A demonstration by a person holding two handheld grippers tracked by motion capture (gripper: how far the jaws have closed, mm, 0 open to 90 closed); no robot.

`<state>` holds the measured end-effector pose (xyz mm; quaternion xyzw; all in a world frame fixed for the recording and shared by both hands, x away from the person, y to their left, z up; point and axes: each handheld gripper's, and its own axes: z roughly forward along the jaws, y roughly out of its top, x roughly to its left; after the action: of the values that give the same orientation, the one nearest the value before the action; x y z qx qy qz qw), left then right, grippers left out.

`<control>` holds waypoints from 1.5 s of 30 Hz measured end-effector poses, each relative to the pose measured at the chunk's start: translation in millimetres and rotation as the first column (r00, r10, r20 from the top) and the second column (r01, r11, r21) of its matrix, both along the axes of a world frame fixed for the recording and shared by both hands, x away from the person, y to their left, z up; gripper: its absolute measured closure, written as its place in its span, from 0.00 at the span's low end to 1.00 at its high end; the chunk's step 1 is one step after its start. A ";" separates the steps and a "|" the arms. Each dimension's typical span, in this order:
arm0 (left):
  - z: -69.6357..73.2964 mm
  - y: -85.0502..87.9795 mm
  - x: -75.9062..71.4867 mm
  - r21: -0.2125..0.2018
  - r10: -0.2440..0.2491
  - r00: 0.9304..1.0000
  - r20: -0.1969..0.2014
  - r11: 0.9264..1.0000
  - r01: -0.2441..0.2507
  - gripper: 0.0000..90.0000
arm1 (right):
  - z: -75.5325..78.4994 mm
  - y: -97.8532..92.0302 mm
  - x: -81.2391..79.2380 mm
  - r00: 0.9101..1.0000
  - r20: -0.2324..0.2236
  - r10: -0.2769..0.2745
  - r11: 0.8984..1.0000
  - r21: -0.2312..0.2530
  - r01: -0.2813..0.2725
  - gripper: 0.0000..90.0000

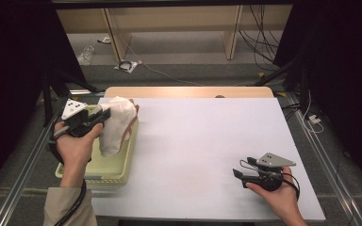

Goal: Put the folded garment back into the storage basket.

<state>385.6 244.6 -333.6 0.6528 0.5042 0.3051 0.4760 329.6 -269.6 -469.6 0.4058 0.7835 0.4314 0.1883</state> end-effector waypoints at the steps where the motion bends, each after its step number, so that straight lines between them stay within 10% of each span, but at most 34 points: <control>1: -0.2 0.7 0.2 0.001 0.002 1.000 0.000 1.000 -0.002 0.94 | 0.0 0.0 0.1 1.000 0.000 0.000 1.000 0.000 0.000 0.29; 45: -4.7 14.4 3.5 0.009 0.035 0.999 -0.026 0.999 -0.035 0.94 | -0.5 0.2 0.3 1.000 0.001 0.001 1.000 0.004 -0.001 0.29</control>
<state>389.1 258.9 -338.3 0.6497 0.5205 0.3068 0.4613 329.9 -269.4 -470.1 0.4054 0.7829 0.4331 0.1875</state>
